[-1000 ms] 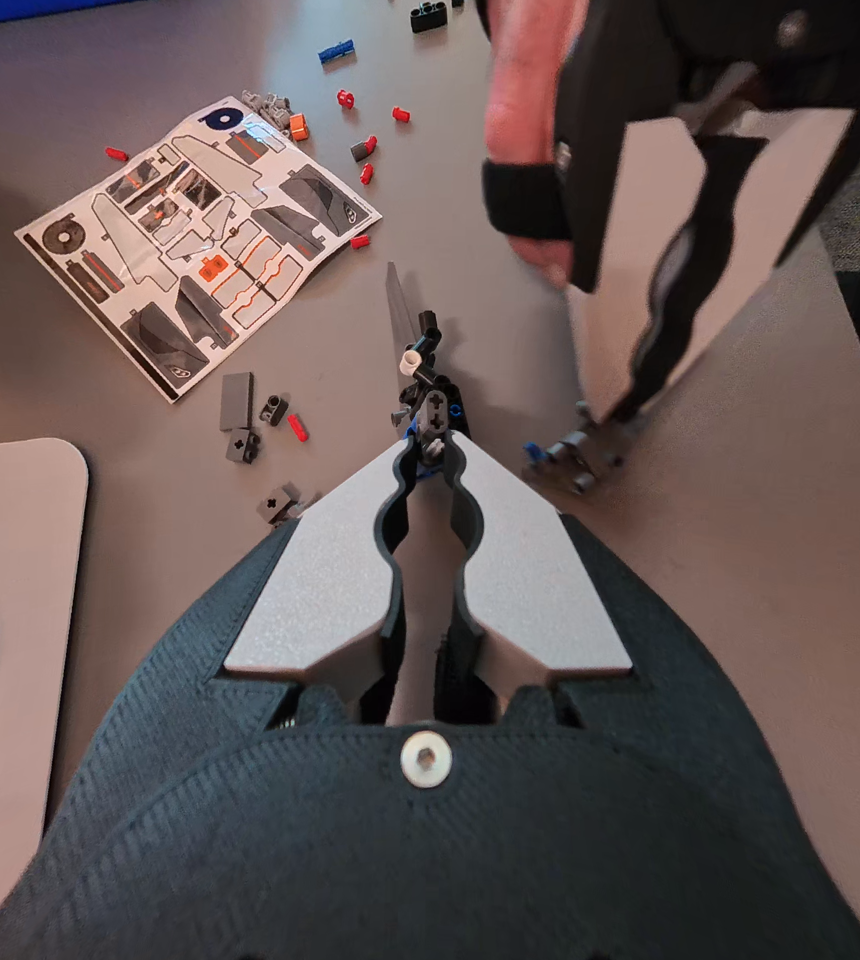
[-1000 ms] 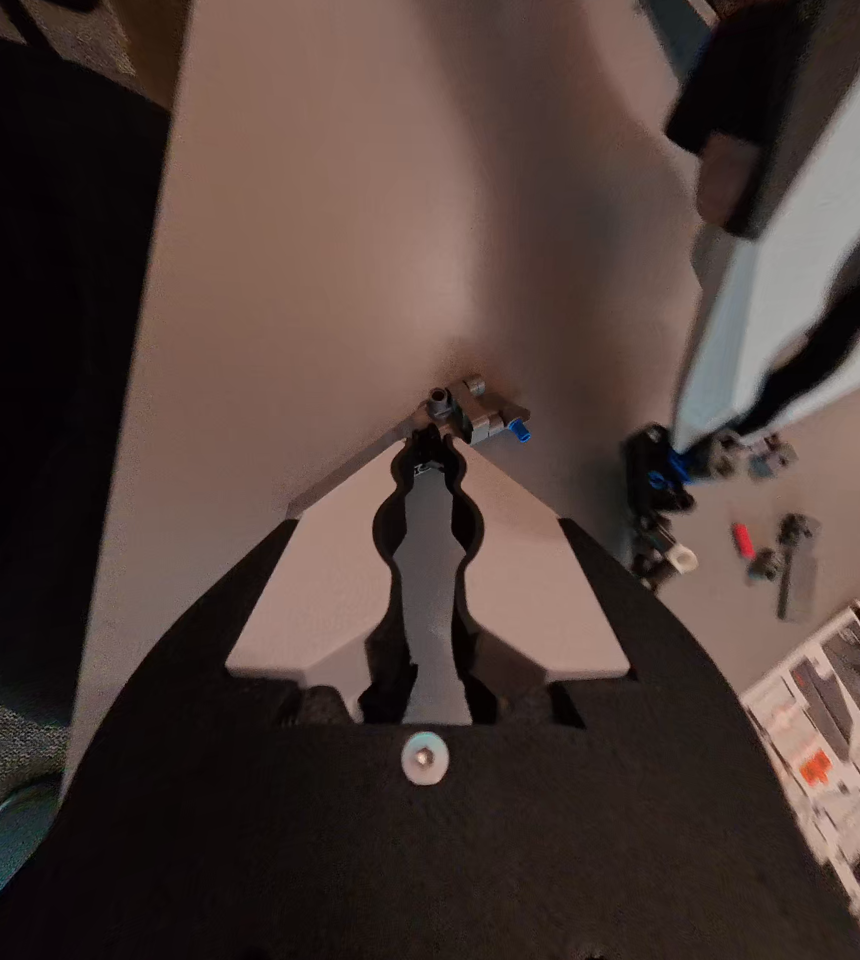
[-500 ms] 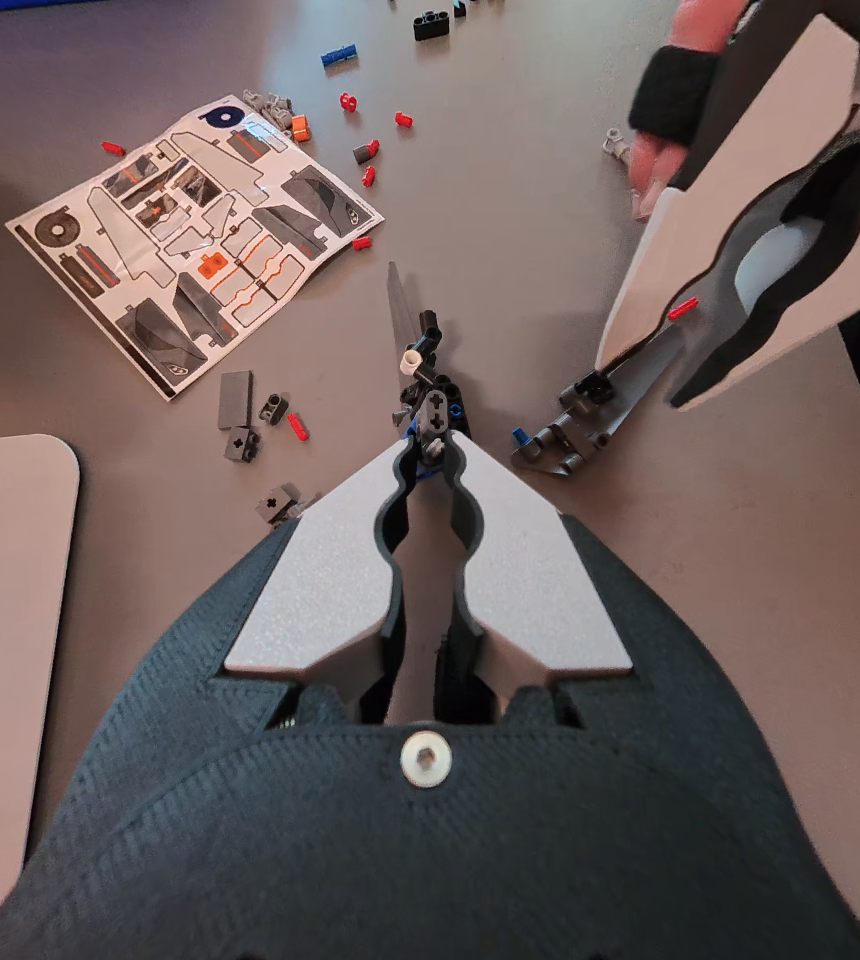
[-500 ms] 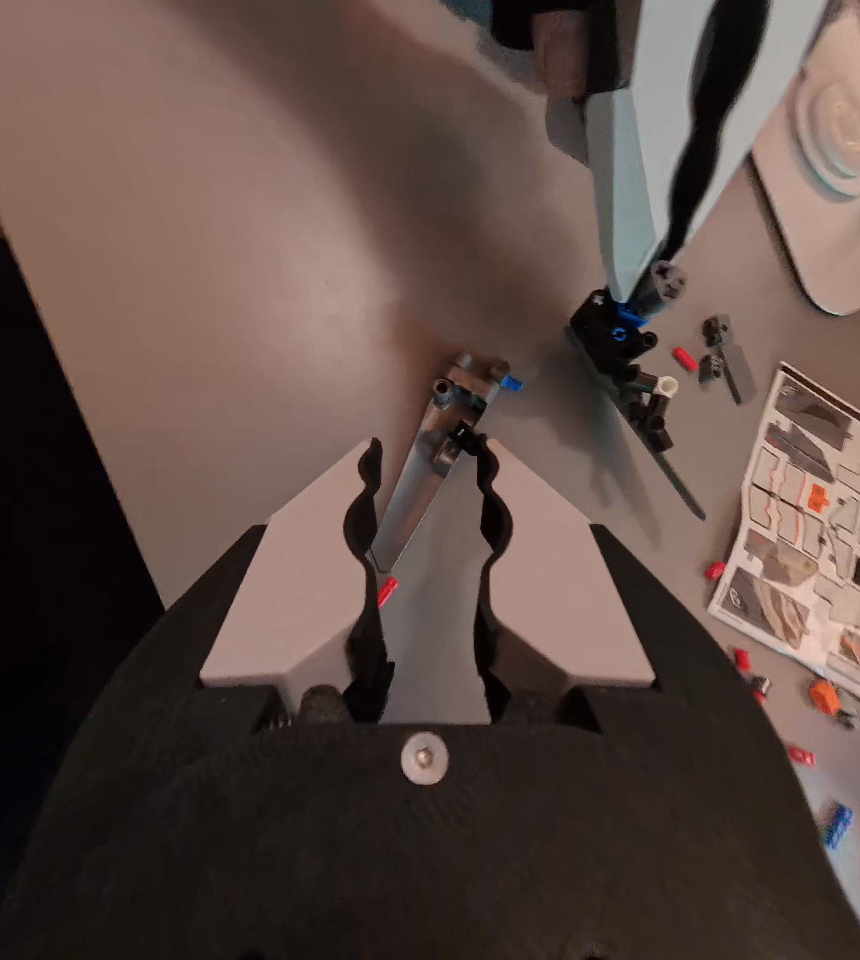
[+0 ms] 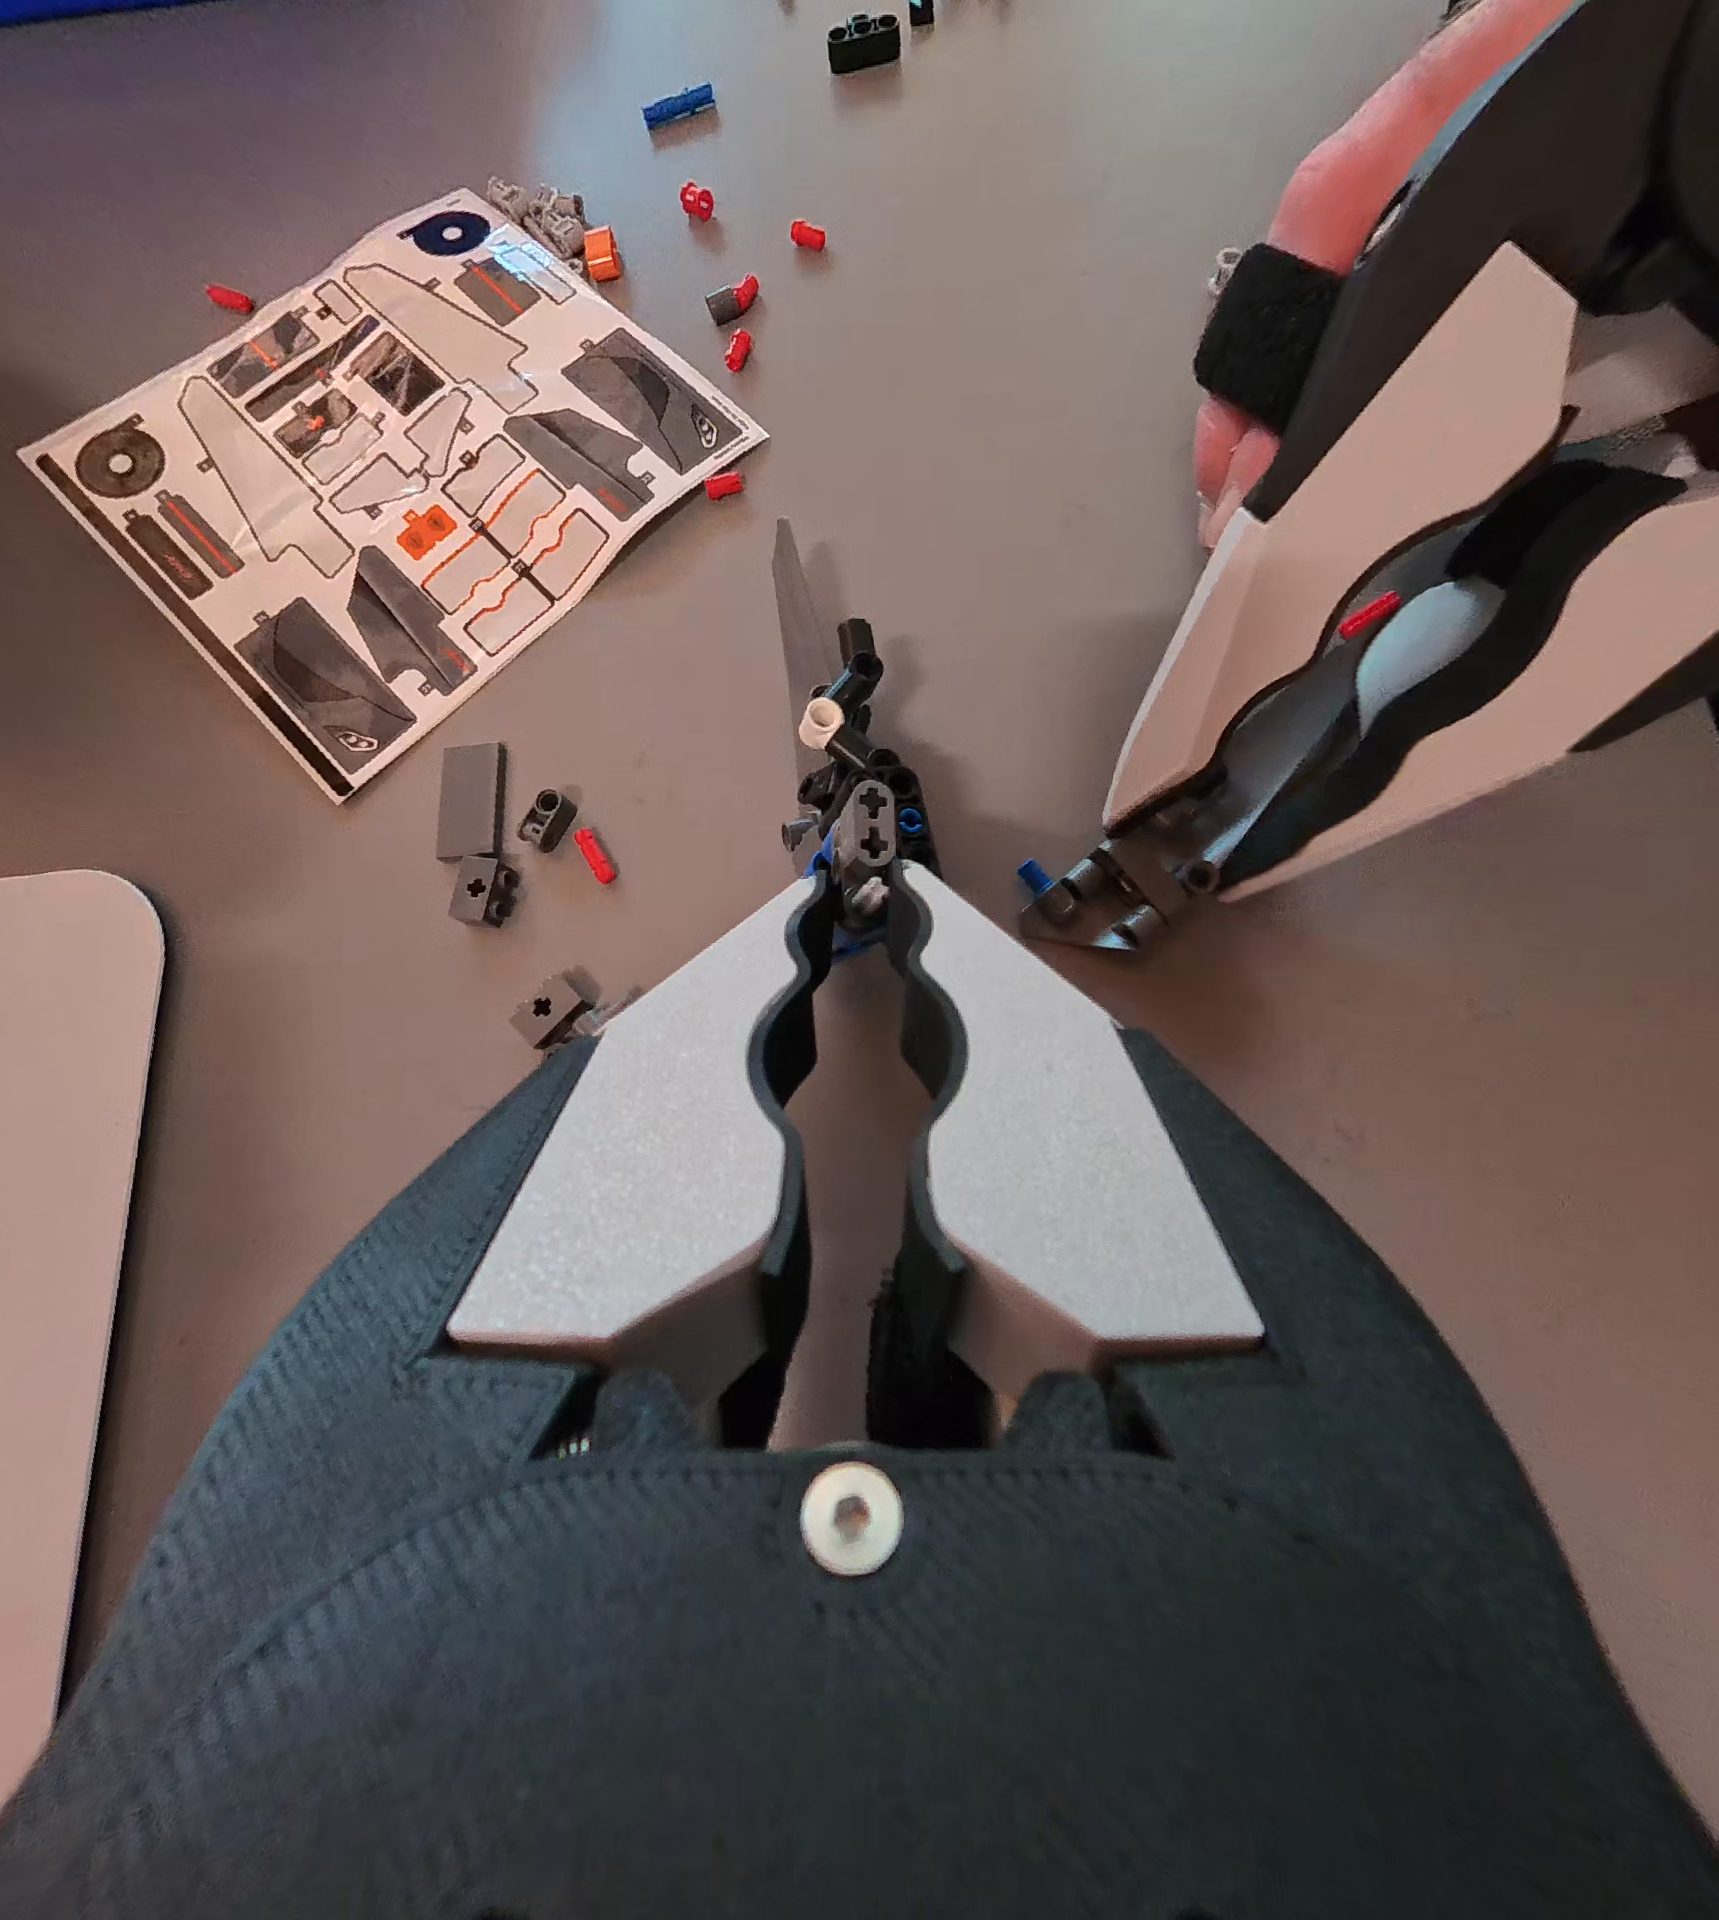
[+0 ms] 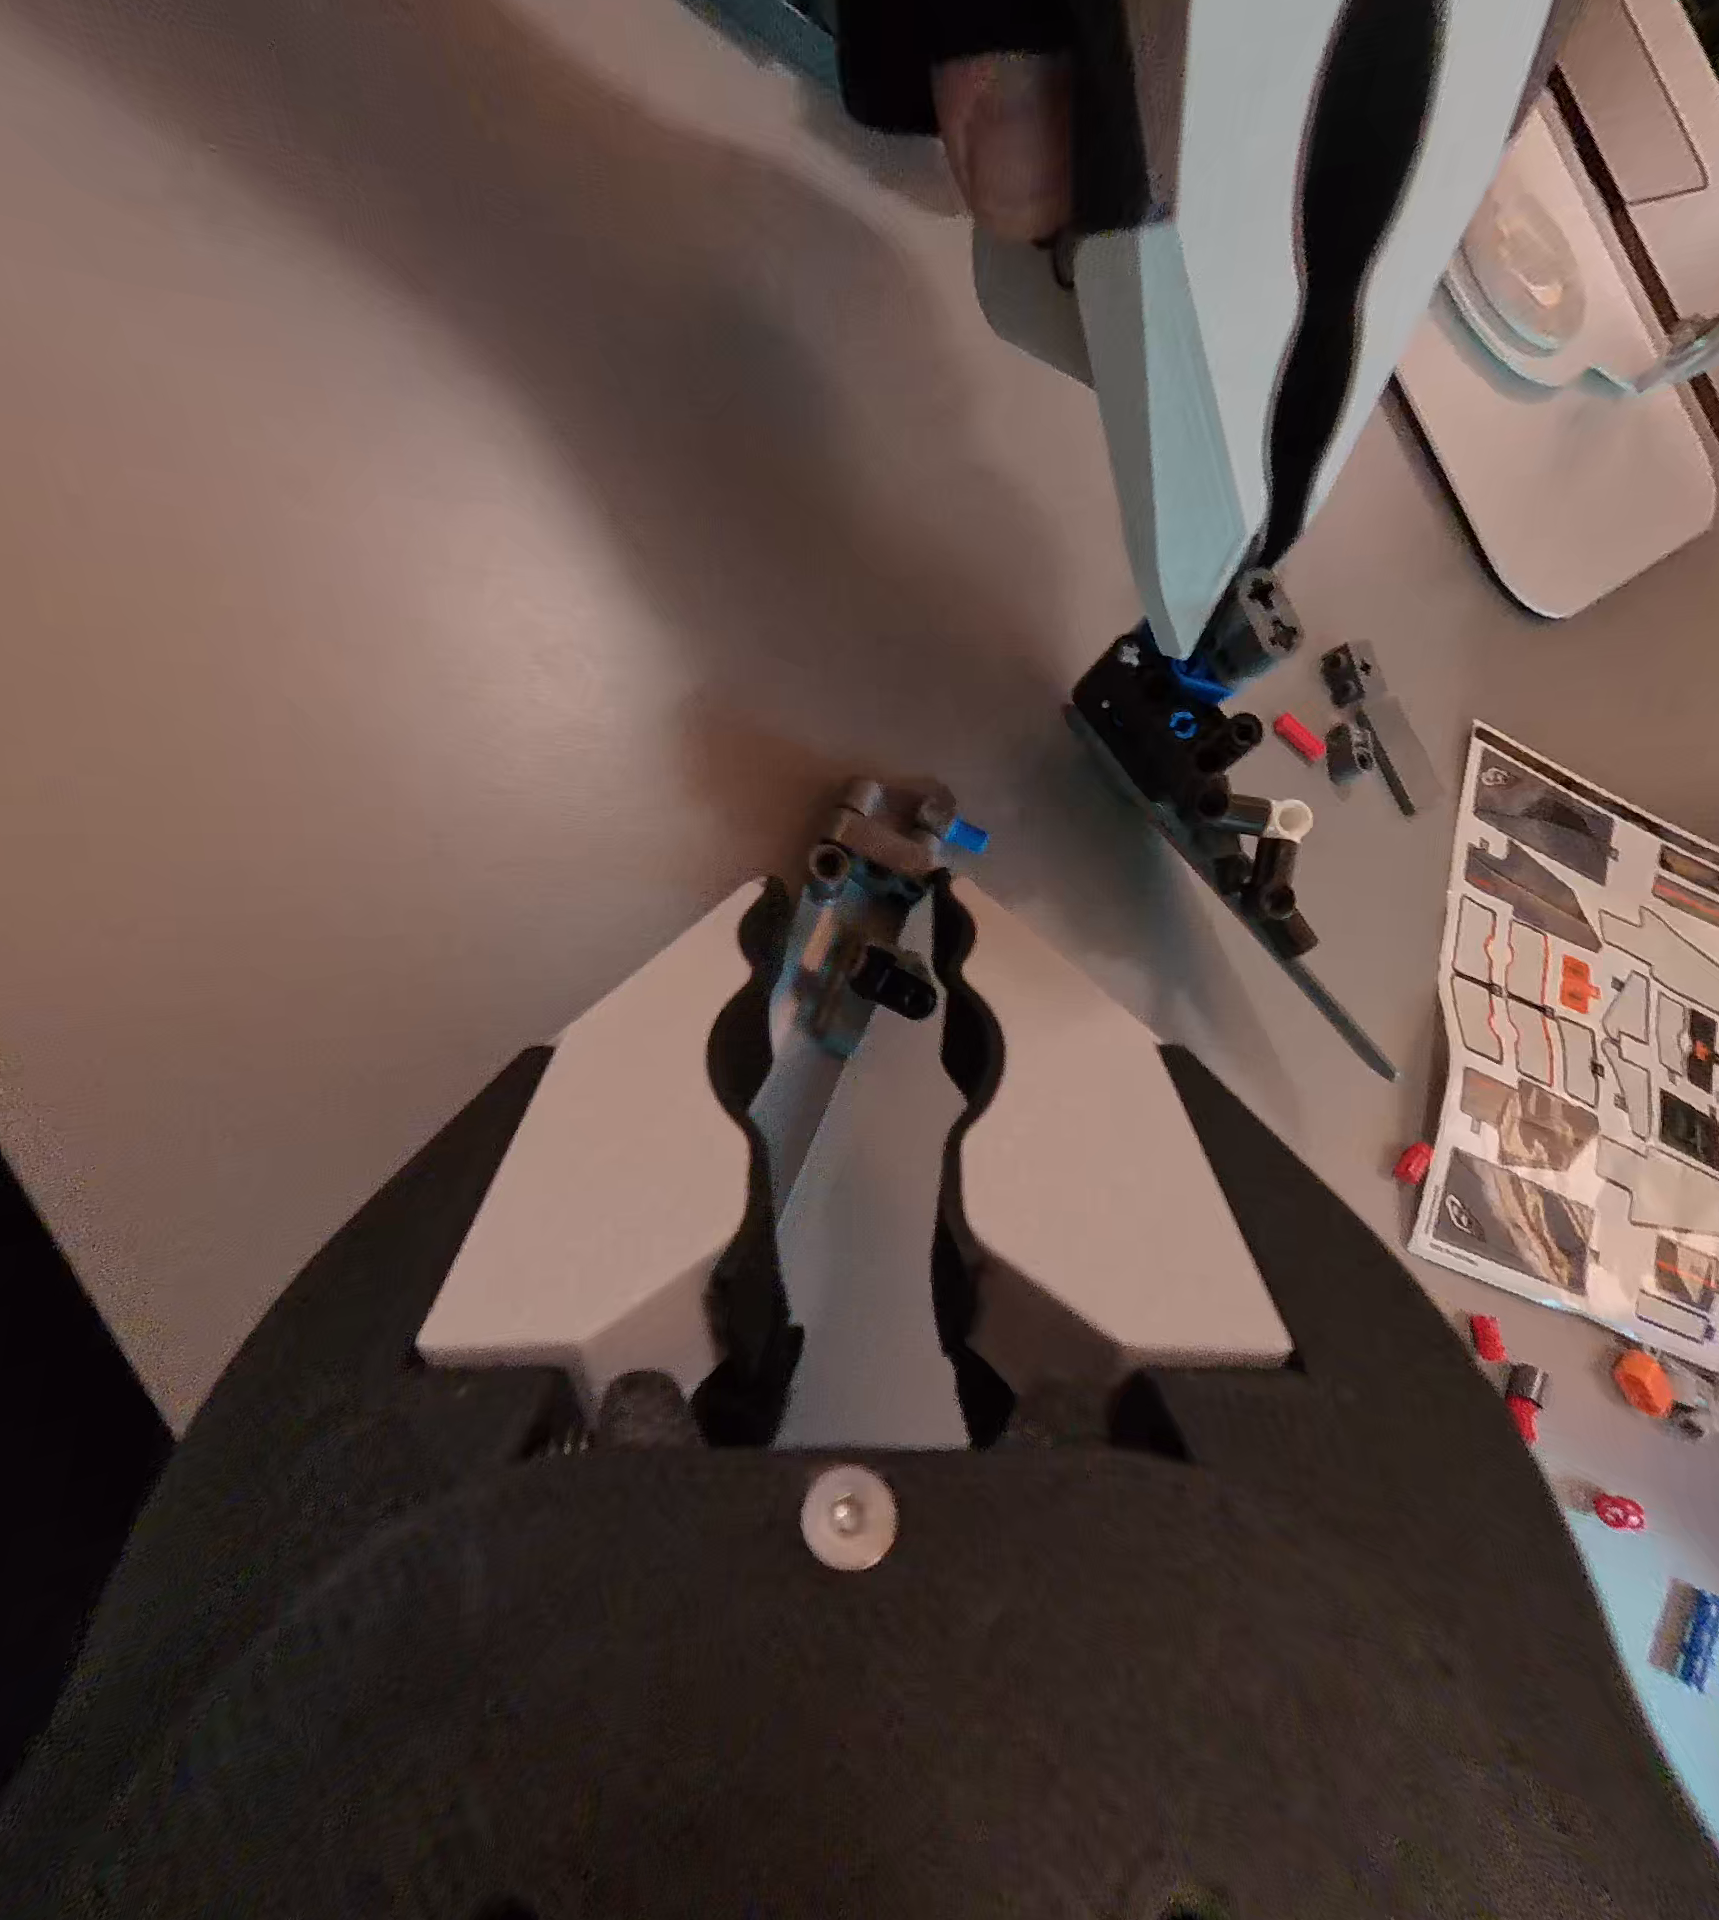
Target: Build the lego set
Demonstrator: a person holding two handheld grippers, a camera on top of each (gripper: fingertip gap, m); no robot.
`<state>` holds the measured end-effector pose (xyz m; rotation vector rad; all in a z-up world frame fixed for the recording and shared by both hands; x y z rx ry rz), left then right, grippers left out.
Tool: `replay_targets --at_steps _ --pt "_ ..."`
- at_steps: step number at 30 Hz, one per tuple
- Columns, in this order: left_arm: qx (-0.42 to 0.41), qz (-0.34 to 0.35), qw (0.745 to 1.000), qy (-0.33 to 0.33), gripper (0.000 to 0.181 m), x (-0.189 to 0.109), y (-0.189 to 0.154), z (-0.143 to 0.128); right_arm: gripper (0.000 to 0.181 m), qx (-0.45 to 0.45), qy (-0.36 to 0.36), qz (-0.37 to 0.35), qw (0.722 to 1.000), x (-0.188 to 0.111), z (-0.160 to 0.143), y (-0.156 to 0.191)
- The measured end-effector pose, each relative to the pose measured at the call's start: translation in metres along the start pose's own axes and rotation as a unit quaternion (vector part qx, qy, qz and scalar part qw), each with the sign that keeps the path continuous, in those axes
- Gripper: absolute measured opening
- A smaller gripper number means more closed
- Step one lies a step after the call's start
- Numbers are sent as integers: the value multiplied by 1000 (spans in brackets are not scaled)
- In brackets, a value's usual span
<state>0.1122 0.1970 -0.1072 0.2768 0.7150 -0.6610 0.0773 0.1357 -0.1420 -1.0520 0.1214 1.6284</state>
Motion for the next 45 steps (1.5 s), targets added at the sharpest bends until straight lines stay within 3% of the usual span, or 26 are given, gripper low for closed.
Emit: replay_targets --at_steps 6,14,21,28,37,45 --pt "-3 -3 1000 -2 7 0 0 0 22 9 -19 30 999 0 -1 -1" --pt "-8 -8 1000 -2 6 0 1 1 23 62 -50 172 982 -3 -6 -9" --pt "-11 -14 1000 -6 6 0 2 1 40 -23 -37 102 994 -7 -6 -15" --pt "-11 -14 1000 -6 6 1 2 1 27 -76 9 21 997 -1 -9 -12" --pt "-8 -12 1000 -4 6 1 2 1 6 -52 -9 36 998 2 -14 -14" --pt "-5 -12 1000 -3 6 1 2 1 5 -69 -17 81 994 0 -13 -15"
Point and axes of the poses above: each gripper's, where its closed fingertips meet, x out along the fingers, z out of its top, y = z × x across the jaws, the point moved 1 cm from there along -x, back along the fingers, and after that the axes turned 7 degrees about -x, right-handed, at the moved point
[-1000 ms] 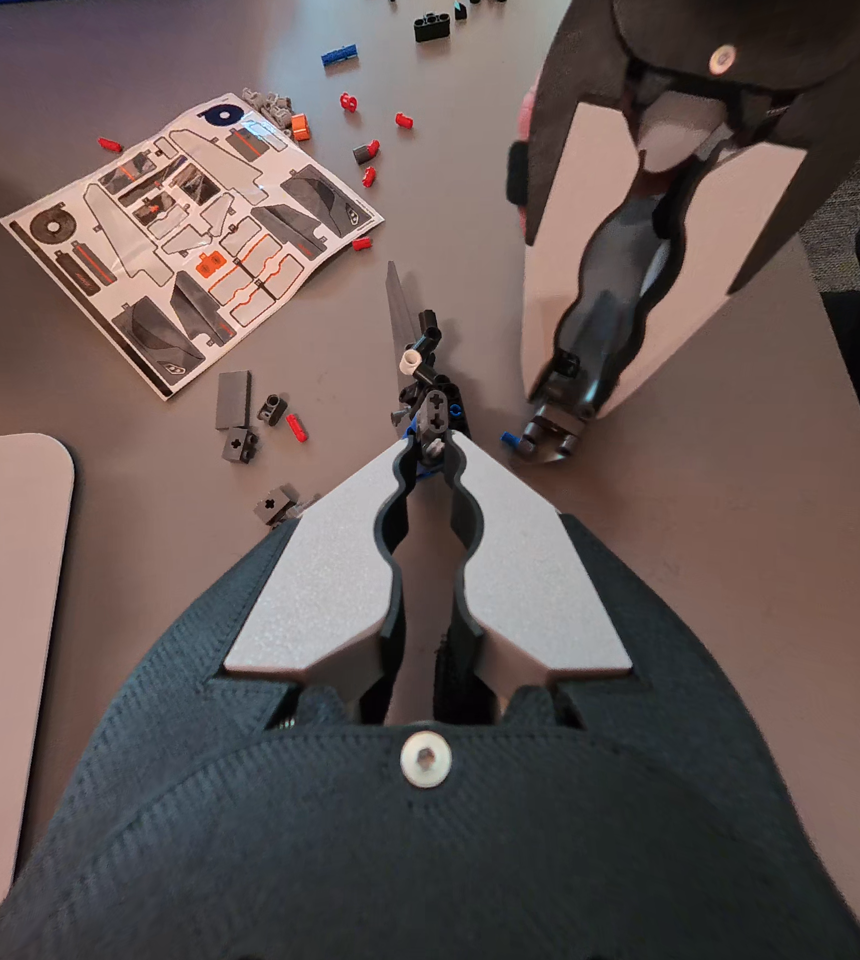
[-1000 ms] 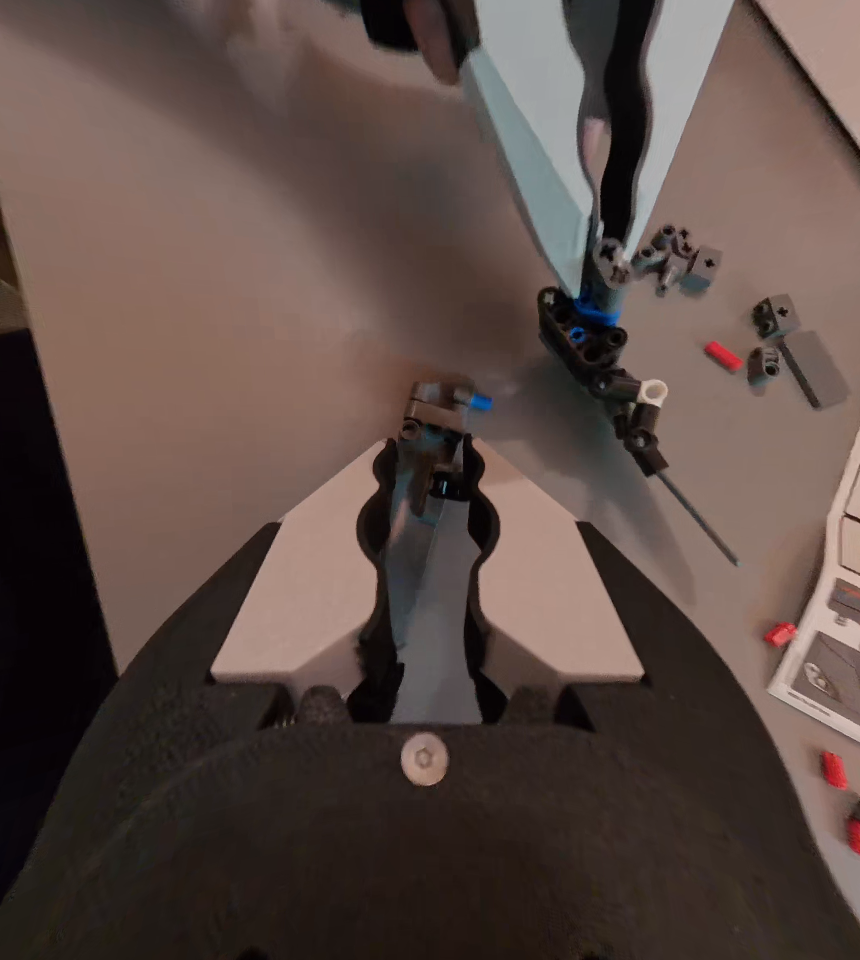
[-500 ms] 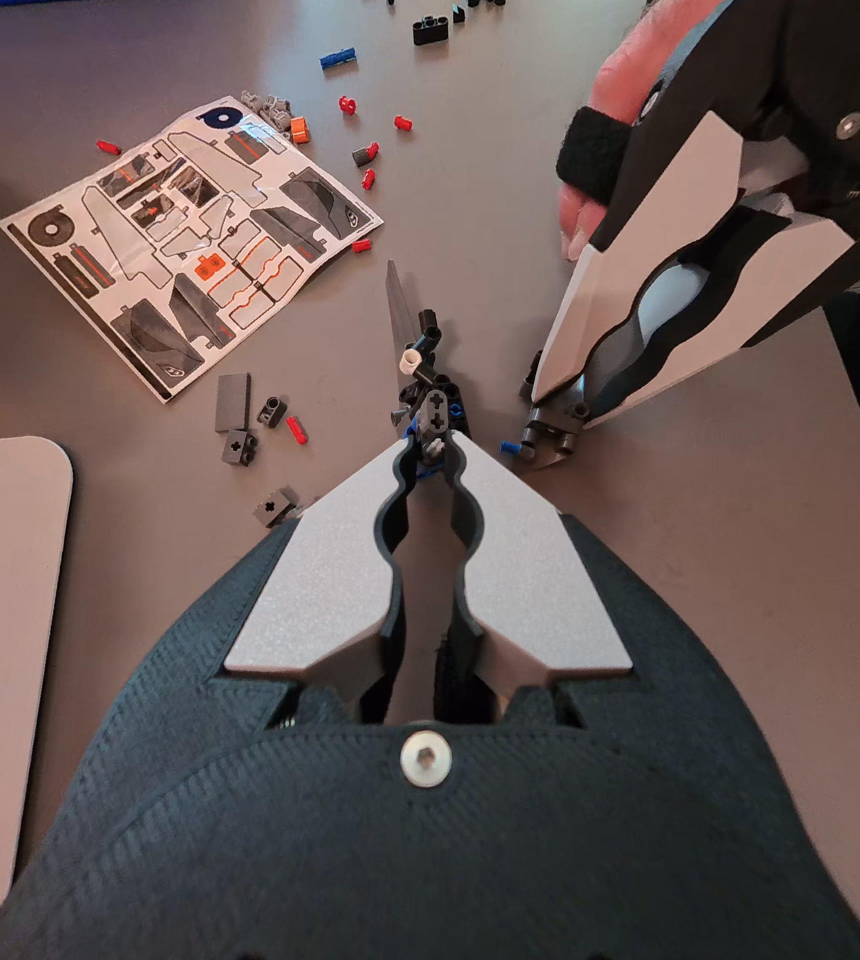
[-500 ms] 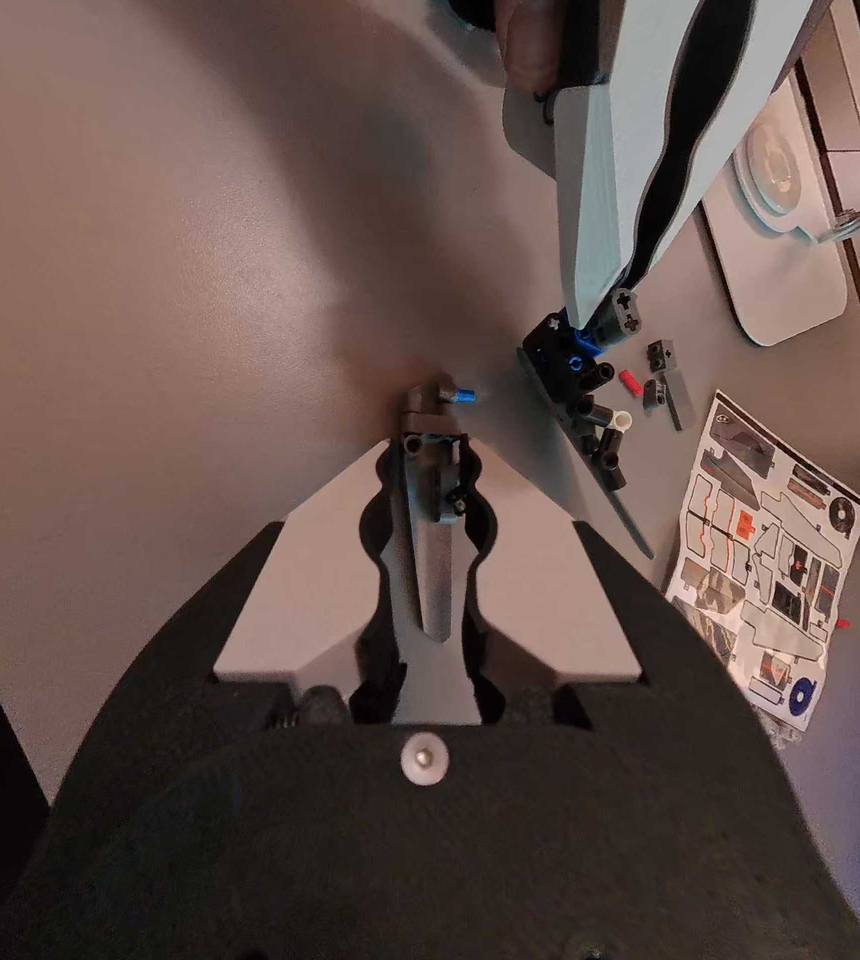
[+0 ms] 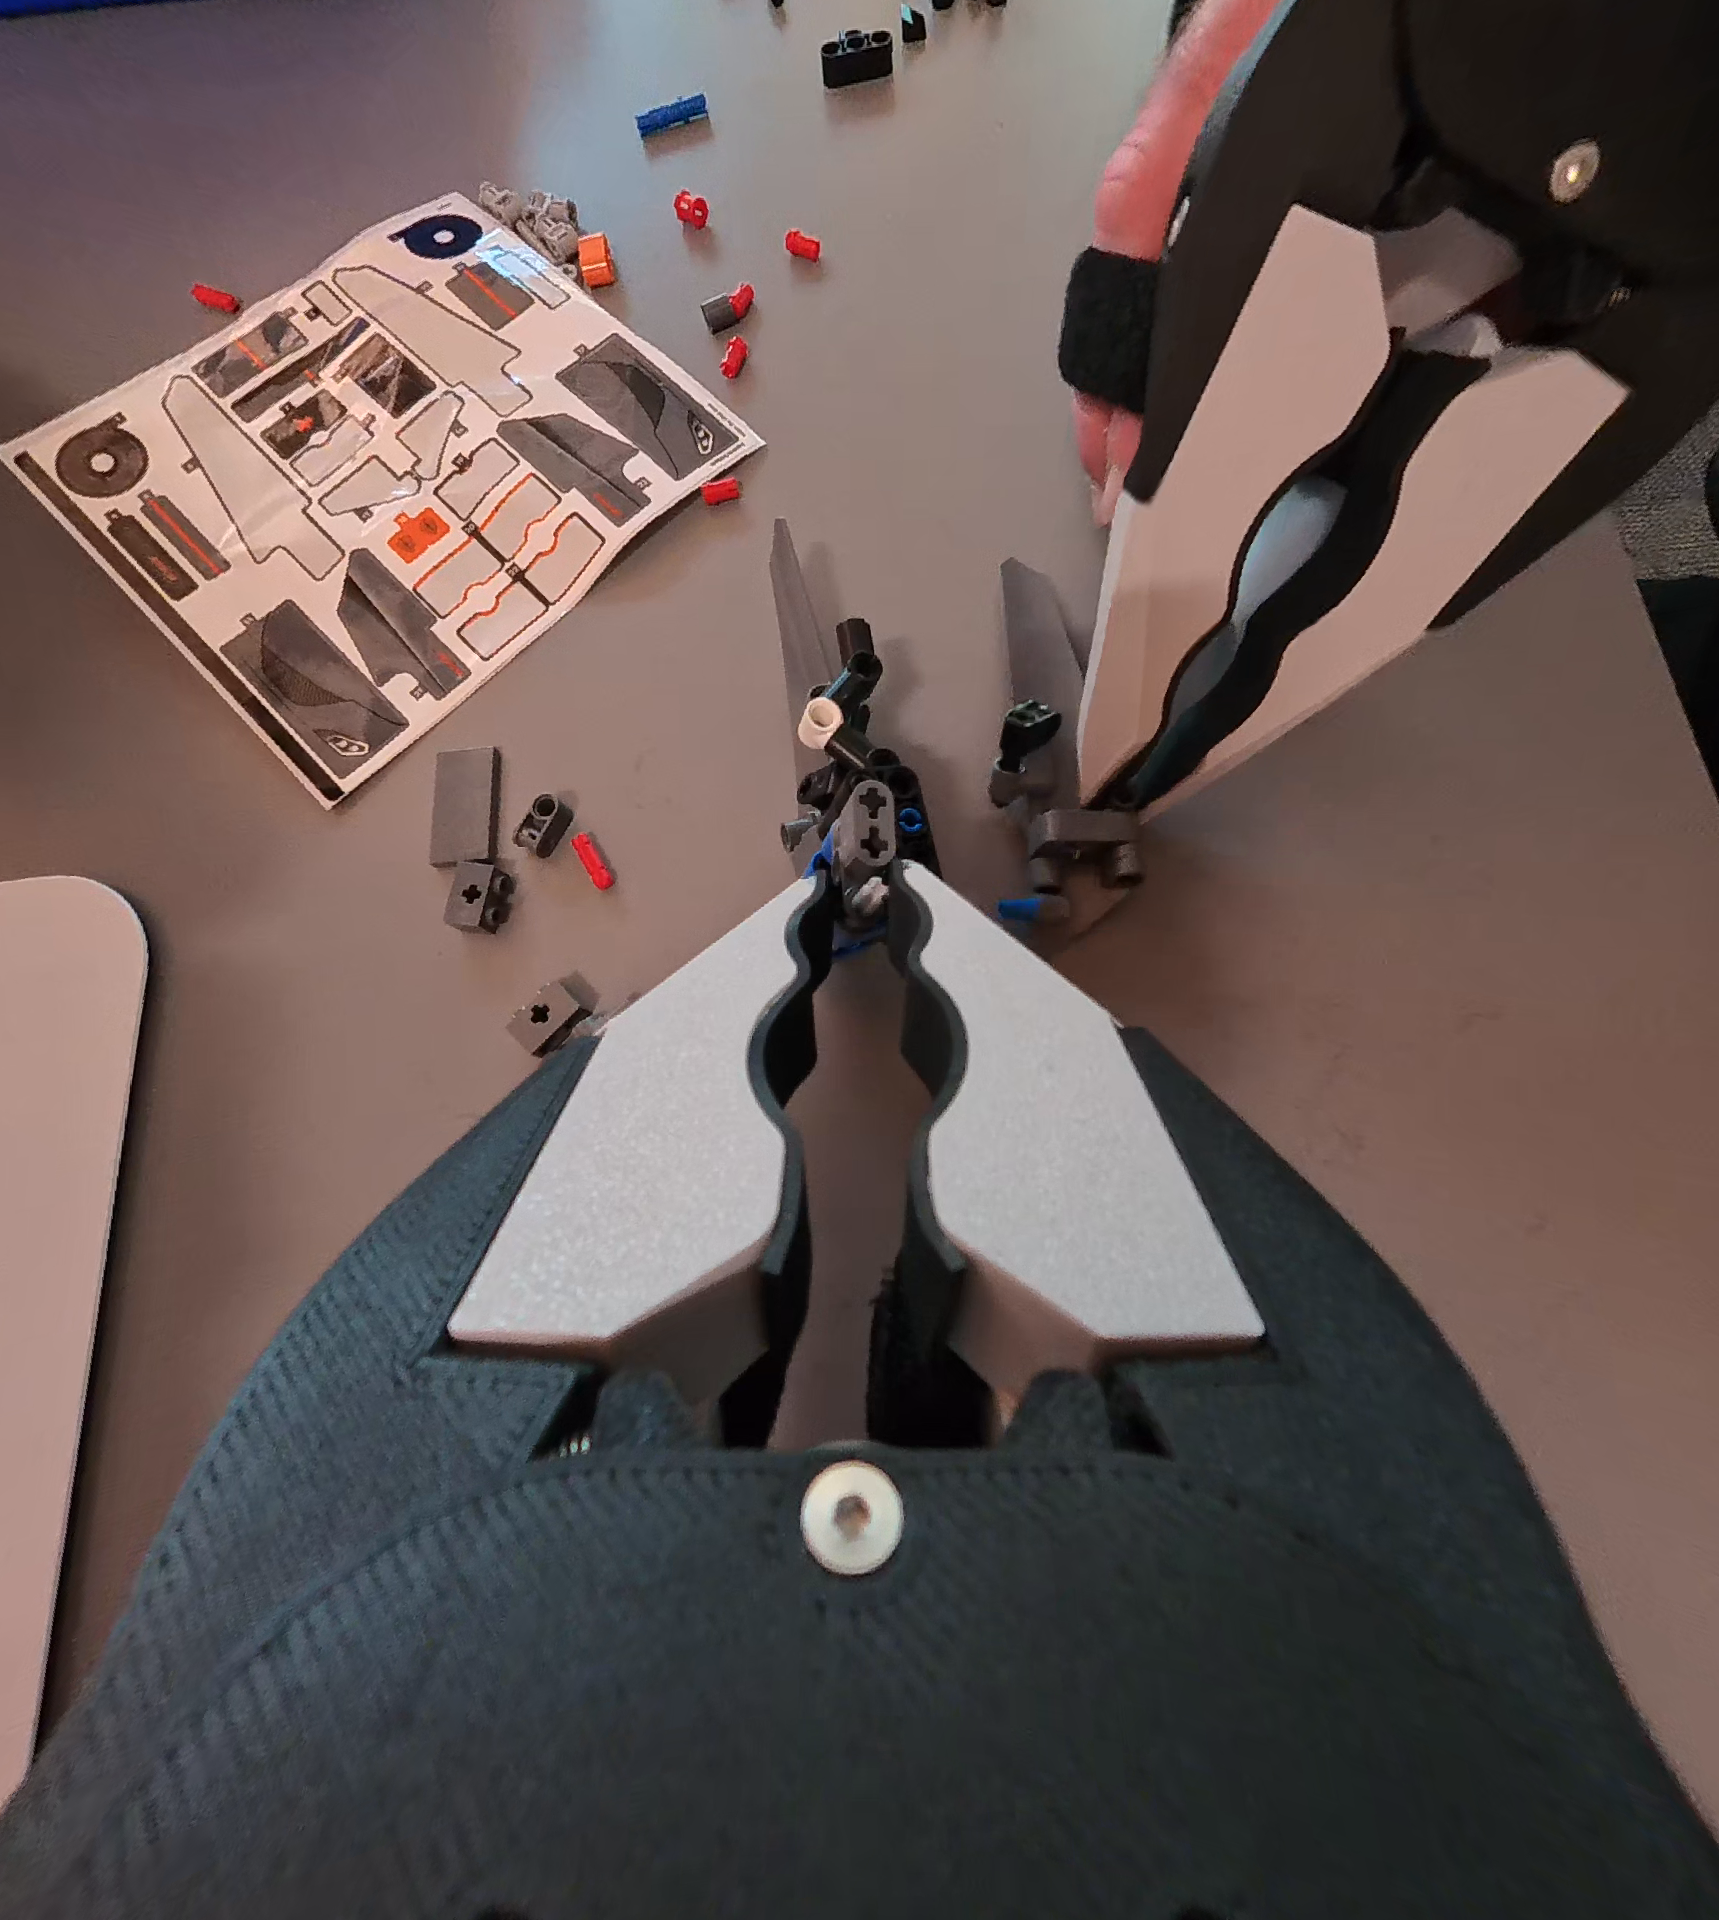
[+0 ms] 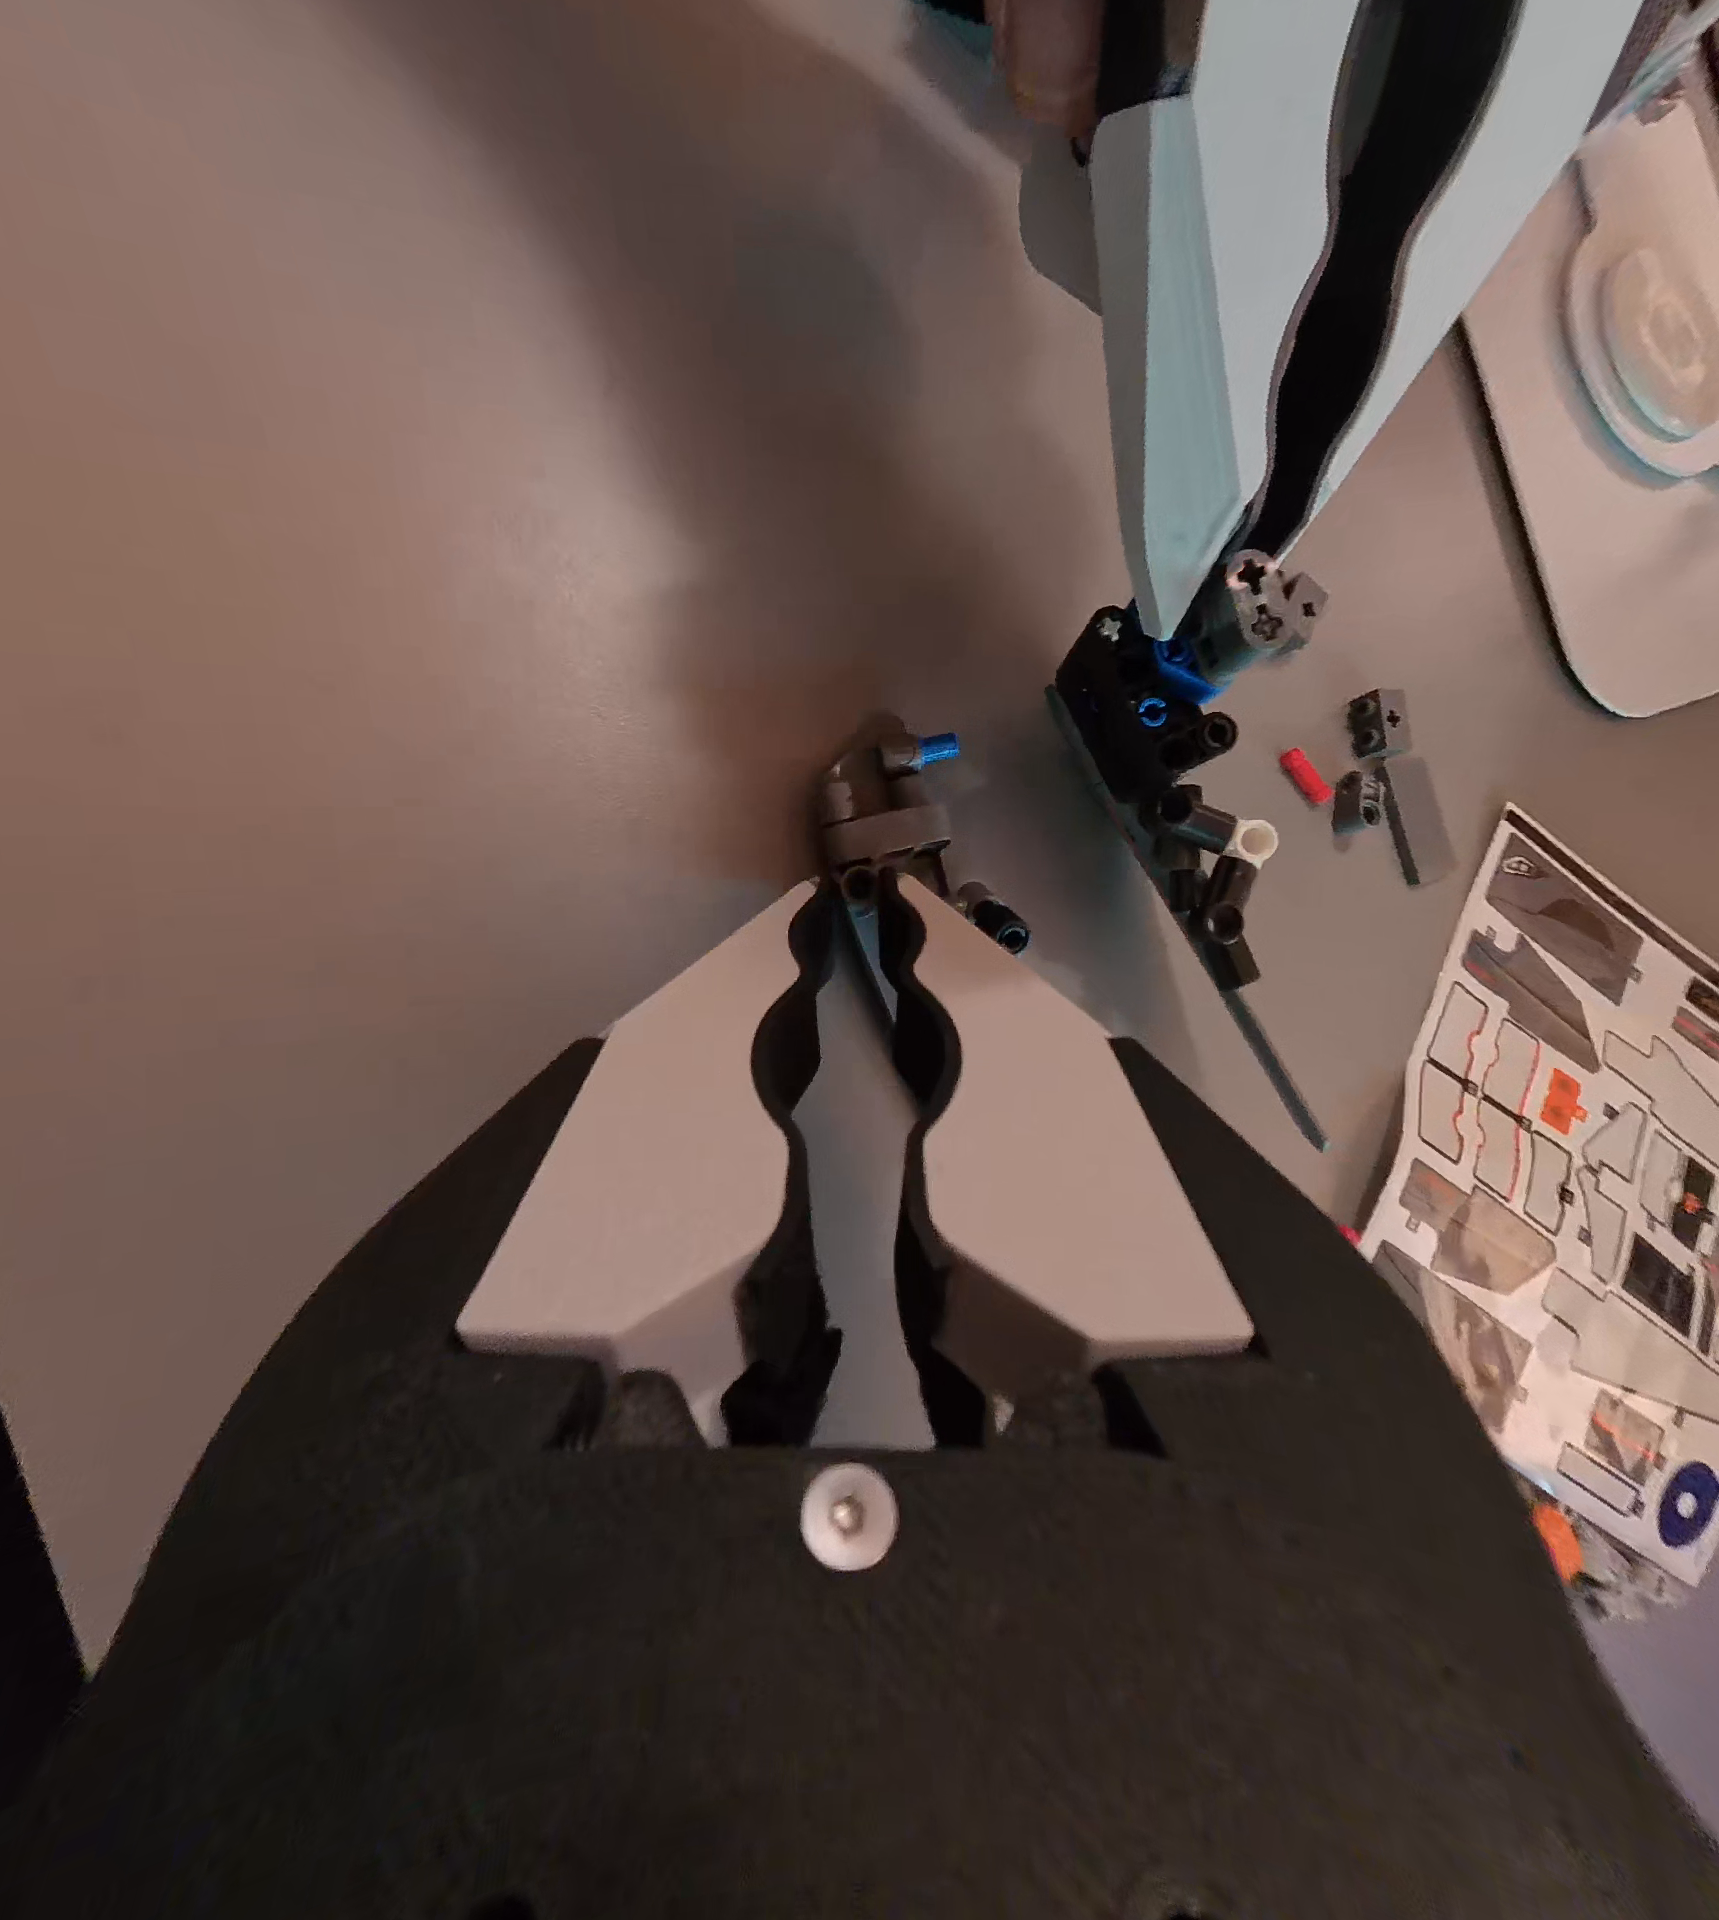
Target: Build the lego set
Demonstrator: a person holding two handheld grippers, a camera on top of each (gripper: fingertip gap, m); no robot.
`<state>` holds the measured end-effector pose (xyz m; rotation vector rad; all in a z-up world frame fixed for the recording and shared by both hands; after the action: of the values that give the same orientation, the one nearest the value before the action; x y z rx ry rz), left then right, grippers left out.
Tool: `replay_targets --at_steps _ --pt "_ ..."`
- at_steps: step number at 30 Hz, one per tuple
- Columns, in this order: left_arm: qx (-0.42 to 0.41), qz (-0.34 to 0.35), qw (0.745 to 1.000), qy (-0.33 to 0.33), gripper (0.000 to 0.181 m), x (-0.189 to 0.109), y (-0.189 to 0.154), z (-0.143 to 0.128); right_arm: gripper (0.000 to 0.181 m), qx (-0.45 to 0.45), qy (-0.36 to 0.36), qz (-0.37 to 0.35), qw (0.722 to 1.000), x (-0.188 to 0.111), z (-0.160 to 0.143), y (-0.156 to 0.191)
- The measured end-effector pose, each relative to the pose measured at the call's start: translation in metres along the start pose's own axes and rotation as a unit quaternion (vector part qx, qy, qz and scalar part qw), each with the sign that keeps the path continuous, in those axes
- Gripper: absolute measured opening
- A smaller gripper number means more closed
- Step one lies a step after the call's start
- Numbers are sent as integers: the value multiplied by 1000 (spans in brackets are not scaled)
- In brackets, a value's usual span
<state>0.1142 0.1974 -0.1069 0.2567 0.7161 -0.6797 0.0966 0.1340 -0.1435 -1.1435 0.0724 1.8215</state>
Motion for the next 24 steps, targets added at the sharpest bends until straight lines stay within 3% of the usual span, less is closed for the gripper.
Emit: replay_targets --at_steps 9,24 --pt "4 -2 1000 1 6 0 0 0 5 47 -63 90 993 -34 20 -20" --pt "78 34 996 8 7 3 -10 -1 5 99 19 242 965 -26 14 -30"
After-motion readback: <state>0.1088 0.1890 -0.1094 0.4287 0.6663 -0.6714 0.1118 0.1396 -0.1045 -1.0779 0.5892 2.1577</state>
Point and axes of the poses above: each gripper's, where its closed fingertips meet, x out along the fingers, z out of its top, y = z × x across the jaws, the point moved 1 cm from there along -x, back along the fingers, and after that the axes turned 7 degrees about -x, right-handed, at the moved point
